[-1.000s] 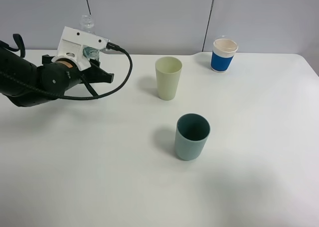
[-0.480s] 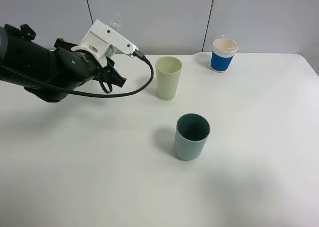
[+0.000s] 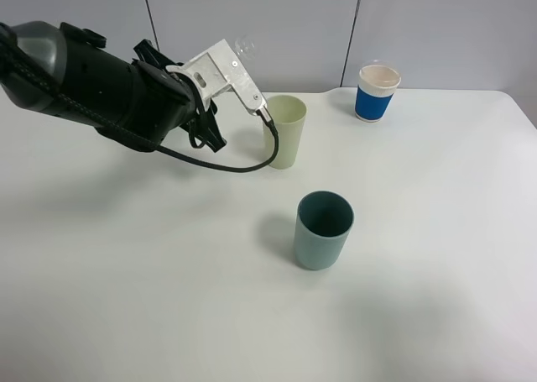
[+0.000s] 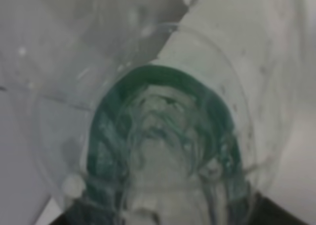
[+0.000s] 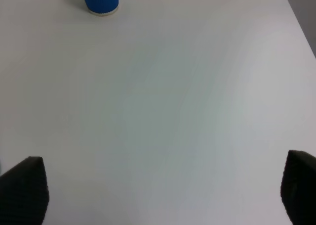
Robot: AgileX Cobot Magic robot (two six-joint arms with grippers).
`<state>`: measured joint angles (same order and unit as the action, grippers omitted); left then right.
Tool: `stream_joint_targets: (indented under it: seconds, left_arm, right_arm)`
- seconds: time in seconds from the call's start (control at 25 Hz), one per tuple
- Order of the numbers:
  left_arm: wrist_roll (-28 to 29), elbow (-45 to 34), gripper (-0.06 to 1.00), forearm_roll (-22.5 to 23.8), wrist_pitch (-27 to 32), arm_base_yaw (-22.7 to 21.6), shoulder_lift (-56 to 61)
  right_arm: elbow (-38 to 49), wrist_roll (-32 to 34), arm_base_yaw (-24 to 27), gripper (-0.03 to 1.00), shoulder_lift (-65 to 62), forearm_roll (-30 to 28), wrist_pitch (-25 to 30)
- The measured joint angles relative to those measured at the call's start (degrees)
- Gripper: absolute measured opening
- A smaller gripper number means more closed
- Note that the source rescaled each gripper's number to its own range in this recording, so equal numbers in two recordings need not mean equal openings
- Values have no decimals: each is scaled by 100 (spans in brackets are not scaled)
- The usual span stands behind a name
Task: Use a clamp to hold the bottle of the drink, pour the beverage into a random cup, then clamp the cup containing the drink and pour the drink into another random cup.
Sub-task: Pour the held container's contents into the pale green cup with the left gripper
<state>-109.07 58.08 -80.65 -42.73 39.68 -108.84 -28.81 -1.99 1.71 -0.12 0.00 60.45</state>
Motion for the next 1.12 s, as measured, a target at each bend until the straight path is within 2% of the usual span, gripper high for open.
stream_joint_targets:
  seconds: [0.32, 0.52, 0.64, 1.12]
  left_arm:
    - [-1559, 505, 0, -344, -237, 34, -476]
    - [-2288, 818, 0, -425, -910, 34, -799]
    - [-2672, 926, 0, -442, -1071, 42, -933]
    - [-2847, 941, 0, 16, -1107, 100, -949]
  right_arm:
    - [0, 17, 0, 83, 0, 0, 0]
    - [0, 17, 0, 83, 0, 0, 0]
    - [0, 17, 0, 83, 0, 0, 0]
    - [0, 23, 0, 83, 0, 0, 0]
